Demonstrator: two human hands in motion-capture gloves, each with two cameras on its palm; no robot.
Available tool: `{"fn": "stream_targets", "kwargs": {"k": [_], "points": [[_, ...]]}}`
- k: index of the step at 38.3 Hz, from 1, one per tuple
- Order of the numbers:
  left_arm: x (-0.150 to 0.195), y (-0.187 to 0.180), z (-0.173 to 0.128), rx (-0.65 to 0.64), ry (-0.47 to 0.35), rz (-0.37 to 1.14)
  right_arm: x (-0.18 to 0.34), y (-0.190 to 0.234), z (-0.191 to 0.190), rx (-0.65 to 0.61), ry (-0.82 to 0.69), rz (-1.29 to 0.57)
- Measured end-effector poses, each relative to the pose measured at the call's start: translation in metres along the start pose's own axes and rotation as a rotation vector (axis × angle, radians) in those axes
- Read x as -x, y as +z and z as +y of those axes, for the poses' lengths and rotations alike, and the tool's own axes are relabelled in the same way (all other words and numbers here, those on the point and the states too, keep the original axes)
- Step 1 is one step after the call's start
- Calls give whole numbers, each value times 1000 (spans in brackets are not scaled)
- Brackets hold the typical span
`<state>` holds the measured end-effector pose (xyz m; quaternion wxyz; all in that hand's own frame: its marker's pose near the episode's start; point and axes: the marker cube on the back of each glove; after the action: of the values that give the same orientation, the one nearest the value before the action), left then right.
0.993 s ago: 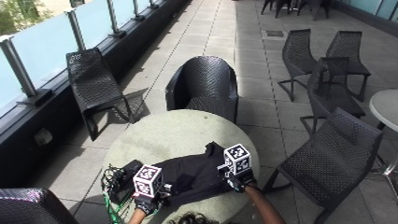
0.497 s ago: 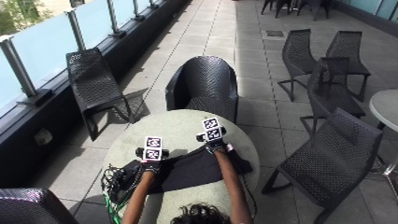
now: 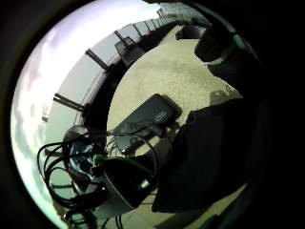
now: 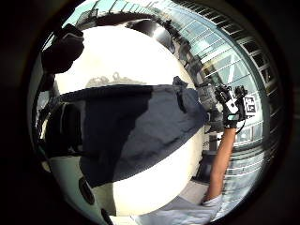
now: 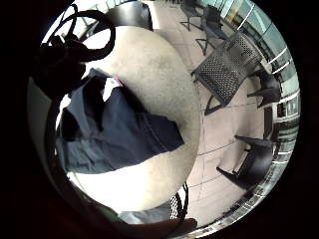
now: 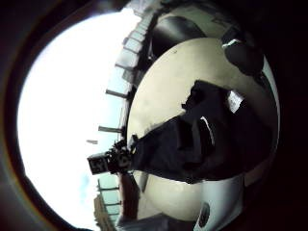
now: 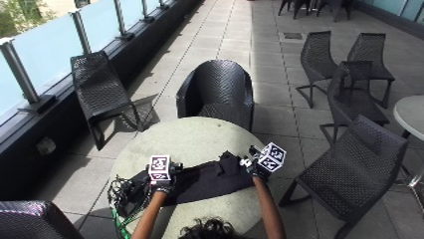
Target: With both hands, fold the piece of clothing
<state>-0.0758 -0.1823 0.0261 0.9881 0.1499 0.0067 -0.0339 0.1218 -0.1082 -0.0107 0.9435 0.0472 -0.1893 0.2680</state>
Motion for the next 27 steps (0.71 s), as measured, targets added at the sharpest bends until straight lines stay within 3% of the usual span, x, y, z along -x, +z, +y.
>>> {"fn": "stream_targets", "kwargs": {"k": [2, 5, 7, 10, 14, 20, 24, 27], "points": [[-7, 5, 7, -12, 35, -48, -25, 2, 12, -12, 80, -17], [-23, -16, 26, -25, 66, -116, -59, 11, 30, 35, 194, 27], [-31, -23, 43, 50, 70, -140, -74, 20, 34, 60, 244, 82], [-35, -9, 62, 208, 57, -148, -79, 34, 43, 175, 293, 148], [-34, 4, 58, 190, 68, -137, -73, 52, 48, 296, 326, 235], [-30, 9, 85, 454, 8, -78, -62, 64, 42, 176, 313, 283], [-30, 6, 76, 370, 27, -91, -58, 63, 41, 125, 322, 237], [-29, -4, 68, 319, 35, -128, -53, 53, 19, -67, 297, 139]]}}
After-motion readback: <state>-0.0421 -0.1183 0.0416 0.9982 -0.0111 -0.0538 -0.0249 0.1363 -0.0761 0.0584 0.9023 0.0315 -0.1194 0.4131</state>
